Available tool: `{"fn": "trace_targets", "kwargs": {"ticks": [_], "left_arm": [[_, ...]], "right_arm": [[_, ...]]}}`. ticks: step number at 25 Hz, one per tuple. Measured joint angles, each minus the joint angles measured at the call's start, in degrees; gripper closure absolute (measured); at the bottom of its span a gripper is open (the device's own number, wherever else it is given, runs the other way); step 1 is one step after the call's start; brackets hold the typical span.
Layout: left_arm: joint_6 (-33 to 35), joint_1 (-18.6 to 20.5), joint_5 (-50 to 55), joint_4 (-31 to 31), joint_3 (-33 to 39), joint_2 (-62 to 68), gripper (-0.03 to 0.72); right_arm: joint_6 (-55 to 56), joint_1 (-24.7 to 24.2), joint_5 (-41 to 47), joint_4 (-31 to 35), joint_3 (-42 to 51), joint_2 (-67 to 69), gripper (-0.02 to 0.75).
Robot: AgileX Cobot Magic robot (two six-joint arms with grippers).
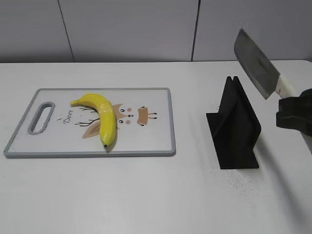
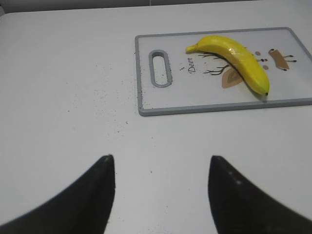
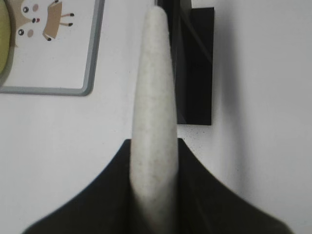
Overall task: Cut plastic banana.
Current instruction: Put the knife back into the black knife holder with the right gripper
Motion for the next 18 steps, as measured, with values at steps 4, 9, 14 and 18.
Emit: {"fn": "trace_targets", "kwargs": {"ticks": [4, 9, 14, 18], "left_arm": [[0.0, 0.0, 0.0, 0.0, 0.0, 0.0, 0.099], [0.0, 0.0, 0.0, 0.0, 0.0, 0.0, 0.099], [0.0, 0.0, 0.0, 0.1, 0.0, 0.0, 0.099], [0.0, 0.0, 0.0, 0.1, 0.0, 0.0, 0.099]], "right_arm": [[4.7, 0.0, -1.6, -4.2, 0.0, 0.0, 0.573], [6.0, 0.0, -3.4, -6.0, 0.0, 3.4, 0.573], [6.1, 0.0, -5.8, -4.9, 0.0, 8.8, 0.573], [6.2, 0.0, -6.5, -4.9, 0.0, 11.5, 0.573]]}}
